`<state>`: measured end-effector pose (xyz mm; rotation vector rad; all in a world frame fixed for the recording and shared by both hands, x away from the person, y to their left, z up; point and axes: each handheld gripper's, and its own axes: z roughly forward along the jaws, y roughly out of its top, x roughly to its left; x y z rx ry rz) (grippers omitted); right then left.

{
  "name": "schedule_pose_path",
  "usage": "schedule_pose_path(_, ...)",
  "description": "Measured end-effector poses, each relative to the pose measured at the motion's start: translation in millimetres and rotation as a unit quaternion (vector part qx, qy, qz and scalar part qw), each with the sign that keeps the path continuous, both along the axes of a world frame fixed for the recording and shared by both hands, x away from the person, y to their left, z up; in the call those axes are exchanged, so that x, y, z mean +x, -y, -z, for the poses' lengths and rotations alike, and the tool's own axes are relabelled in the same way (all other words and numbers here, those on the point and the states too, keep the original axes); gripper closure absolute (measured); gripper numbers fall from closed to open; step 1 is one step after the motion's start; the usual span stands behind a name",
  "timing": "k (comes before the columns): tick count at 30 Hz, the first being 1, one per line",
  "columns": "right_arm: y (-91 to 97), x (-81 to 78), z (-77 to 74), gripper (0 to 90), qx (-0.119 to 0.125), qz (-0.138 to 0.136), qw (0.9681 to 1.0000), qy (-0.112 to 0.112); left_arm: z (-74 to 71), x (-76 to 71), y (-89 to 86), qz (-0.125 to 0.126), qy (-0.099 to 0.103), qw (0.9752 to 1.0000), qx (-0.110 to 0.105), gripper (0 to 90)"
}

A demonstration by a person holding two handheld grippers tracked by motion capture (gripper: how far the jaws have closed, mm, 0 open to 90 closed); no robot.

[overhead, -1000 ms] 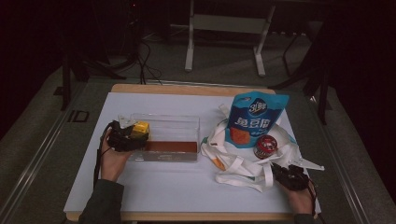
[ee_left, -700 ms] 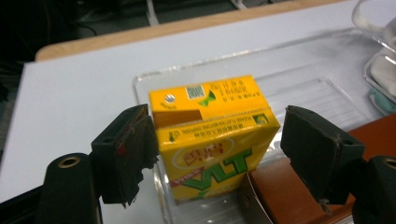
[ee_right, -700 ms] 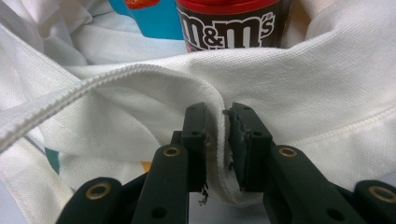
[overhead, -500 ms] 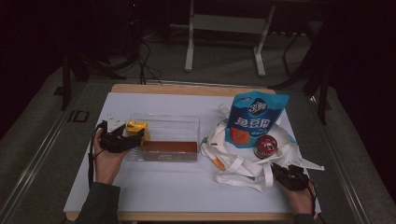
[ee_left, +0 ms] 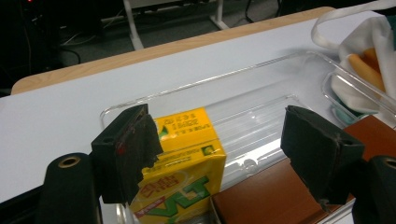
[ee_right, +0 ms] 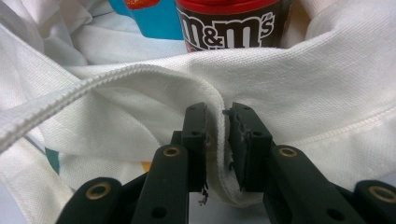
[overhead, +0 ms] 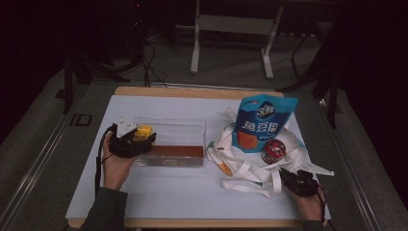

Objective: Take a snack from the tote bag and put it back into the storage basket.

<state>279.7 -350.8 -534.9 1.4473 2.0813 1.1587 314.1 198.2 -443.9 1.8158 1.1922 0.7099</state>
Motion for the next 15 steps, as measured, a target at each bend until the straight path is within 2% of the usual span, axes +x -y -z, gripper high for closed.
schedule_pose_path(3,0.0,0.1,0.0,75.9,0.000,0.000,1.0000,0.000,-0.3,-0.5,1.8,0.004,0.002,1.0000,-0.002,24.9)
schedule_pose_path(6,0.0,0.1,0.0,75.8,0.000,0.000,1.0000,0.000,-0.3,-1.7,6.8,0.015,0.003,0.9997,-0.017,24.9)
schedule_pose_path(9,-0.1,0.1,-0.1,75.8,-0.001,0.000,1.0000,0.000,0.2,-2.6,9.8,0.020,0.004,0.9996,-0.018,24.9)
schedule_pose_path(14,0.0,0.1,0.0,75.8,0.000,0.000,1.0000,0.000,2.9,-4.7,20.0,0.051,0.003,0.9981,-0.035,24.9)
schedule_pose_path(15,0.0,0.1,0.0,75.8,0.000,0.000,1.0000,0.000,2.9,-4.7,20.0,0.051,0.003,0.9981,-0.035,24.9)
